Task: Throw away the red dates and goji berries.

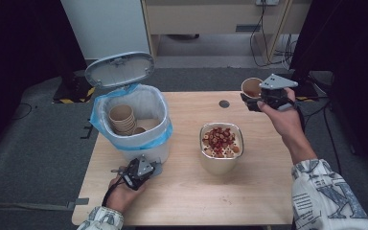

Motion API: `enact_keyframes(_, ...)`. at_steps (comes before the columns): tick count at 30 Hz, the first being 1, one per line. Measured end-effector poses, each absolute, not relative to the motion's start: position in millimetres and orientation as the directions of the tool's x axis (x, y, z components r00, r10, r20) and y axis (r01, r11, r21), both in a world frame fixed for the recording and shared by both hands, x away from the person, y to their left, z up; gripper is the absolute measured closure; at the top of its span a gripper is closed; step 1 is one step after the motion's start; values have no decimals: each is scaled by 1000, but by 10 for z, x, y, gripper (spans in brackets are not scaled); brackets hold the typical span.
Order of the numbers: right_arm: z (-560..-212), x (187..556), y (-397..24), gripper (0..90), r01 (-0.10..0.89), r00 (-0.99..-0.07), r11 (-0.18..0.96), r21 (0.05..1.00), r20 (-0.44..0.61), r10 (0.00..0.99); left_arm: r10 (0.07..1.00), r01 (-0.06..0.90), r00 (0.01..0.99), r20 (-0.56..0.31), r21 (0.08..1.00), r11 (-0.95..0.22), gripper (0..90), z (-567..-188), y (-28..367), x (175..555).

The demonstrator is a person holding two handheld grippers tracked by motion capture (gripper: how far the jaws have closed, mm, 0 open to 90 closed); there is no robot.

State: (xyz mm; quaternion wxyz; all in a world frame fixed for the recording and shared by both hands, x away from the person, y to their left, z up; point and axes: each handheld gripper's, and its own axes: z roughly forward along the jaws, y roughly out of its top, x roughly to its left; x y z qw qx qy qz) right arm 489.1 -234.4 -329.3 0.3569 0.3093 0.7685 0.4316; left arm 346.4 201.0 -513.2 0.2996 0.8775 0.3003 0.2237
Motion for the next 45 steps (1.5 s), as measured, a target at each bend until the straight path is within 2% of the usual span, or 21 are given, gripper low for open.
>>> enact_keyframes(4,-3263,4903,-2328,284,172,-543,436,884,-284,790,660,391,720,216,658,-643,900,-5129,2013,3467)
enact_keyframes(11,-3261,4831,-2148,284,114,-591,485,867,-333,735,659,389,720,218,659,-643,900,-5131,2012,3467)
enact_keyframes(17,-3265,4839,-2151,283,118,-584,486,866,-336,739,659,390,720,218,659,-643,899,-5131,2011,3466)
enact_keyframes(21,-3298,4788,-1994,283,68,-636,509,858,-356,685,661,393,719,215,659,-641,899,-5130,2011,3465)
enact_keyframes(24,-3317,4773,-2006,283,59,-645,517,854,-363,673,661,394,719,213,659,-641,899,-5132,2009,3463)
enact_keyframes(28,-3333,4787,-2089,283,90,-618,506,858,-351,704,661,393,719,213,660,-640,900,-5133,2009,3464)
enact_keyframes(36,-3367,4715,-2011,282,31,-651,533,845,-388,652,658,392,721,216,656,-645,900,-5130,2012,3465)
enact_keyframes(45,-3378,4587,-2023,281,-63,-616,614,787,-514,596,656,391,722,219,653,-649,899,-5128,2012,3465)
